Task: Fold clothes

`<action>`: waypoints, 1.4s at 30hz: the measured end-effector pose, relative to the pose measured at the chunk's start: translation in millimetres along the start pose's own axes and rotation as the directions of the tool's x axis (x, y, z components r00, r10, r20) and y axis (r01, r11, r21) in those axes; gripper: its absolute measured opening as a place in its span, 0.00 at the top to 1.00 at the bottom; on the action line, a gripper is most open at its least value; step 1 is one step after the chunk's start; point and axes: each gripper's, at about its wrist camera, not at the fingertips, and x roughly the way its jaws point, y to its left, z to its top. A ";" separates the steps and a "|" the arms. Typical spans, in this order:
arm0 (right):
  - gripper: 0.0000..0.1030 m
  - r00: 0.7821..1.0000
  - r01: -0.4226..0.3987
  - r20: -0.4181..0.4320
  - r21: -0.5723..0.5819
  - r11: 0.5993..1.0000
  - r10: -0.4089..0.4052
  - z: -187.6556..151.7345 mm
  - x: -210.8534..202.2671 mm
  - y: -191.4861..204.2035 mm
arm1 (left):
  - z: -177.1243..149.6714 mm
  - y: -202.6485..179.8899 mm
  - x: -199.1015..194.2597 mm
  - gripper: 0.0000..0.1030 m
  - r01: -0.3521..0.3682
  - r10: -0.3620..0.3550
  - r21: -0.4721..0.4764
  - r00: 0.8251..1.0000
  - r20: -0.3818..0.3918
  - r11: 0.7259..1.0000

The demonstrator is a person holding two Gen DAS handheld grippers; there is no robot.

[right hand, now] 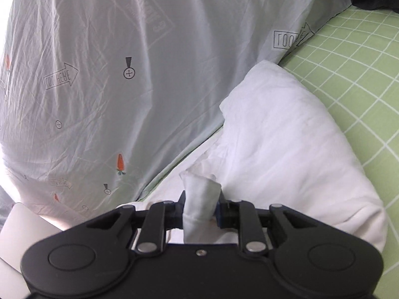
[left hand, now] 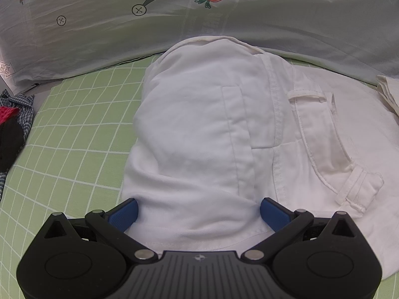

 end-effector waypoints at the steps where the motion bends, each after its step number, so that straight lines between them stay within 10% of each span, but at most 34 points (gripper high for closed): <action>1: 0.79 0.999 0.008 -0.032 -0.026 1.000 -0.009 -2.5 2.6 3.8 | -0.1 -0.1 -0.1 0.00 0.001 -0.001 0.000 1.000 0.000 1.000; 4: 0.79 0.983 0.116 -0.113 -0.212 0.970 -0.142 -11.2 16.8 23.5 | -0.3 0.8 0.1 0.00 0.004 -0.004 -0.003 1.000 0.002 1.000; 11: 0.56 0.922 0.295 -0.030 -0.594 0.749 -0.387 -20.8 53.8 81.2 | -2.0 0.1 0.2 0.00 0.003 -0.003 -0.006 1.000 0.014 1.000; 21: 0.48 0.855 0.385 0.011 -0.684 0.620 -0.519 -17.2 122.1 95.6 | -4.4 3.5 1.3 0.00 0.016 -0.016 -0.008 0.999 0.032 1.000; 26: 0.47 0.831 0.410 -0.010 -0.665 0.624 -0.556 -10.5 133.7 91.4 | -5.4 5.8 1.4 0.00 0.028 -0.028 -0.011 0.999 0.039 1.000; 29: 0.43 0.813 0.385 -0.007 -0.743 0.547 -0.582 -18.7 144.6 94.5 | -5.6 7.6 2.4 0.00 0.036 -0.036 -0.015 0.998 0.043 0.999; 36: 0.90 0.830 0.441 0.038 -0.657 0.612 -0.557 -6.8 128.5 96.5 | -5.2 8.7 4.2 0.00 0.043 -0.042 -0.018 0.998 0.048 0.999; 42: 0.92 0.880 0.397 0.063 -0.639 0.659 -0.470 -14.4 114.3 125.0 | -5.7 8.3 4.4 0.00 0.045 -0.043 -0.022 0.998 0.053 0.999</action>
